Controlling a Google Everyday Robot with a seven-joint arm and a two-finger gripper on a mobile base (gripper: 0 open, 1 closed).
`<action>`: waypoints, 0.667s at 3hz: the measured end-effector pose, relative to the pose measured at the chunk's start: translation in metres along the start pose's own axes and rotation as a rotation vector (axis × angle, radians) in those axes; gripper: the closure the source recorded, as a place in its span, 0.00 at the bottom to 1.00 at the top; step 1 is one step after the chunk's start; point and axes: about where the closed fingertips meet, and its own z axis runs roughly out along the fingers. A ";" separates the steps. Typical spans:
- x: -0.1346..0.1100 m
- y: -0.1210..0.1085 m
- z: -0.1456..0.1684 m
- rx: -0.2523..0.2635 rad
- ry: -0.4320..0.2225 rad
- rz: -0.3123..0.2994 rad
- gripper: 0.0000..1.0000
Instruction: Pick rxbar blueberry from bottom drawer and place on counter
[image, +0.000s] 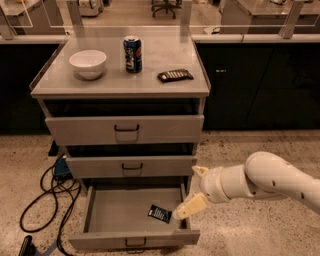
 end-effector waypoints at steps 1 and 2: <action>-0.008 -0.019 0.001 0.073 -0.023 -0.004 0.00; -0.008 -0.019 0.001 0.073 -0.023 -0.004 0.00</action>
Offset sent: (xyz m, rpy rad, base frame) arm 0.0190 -0.0019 0.0040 -0.0054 -0.0514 -0.0516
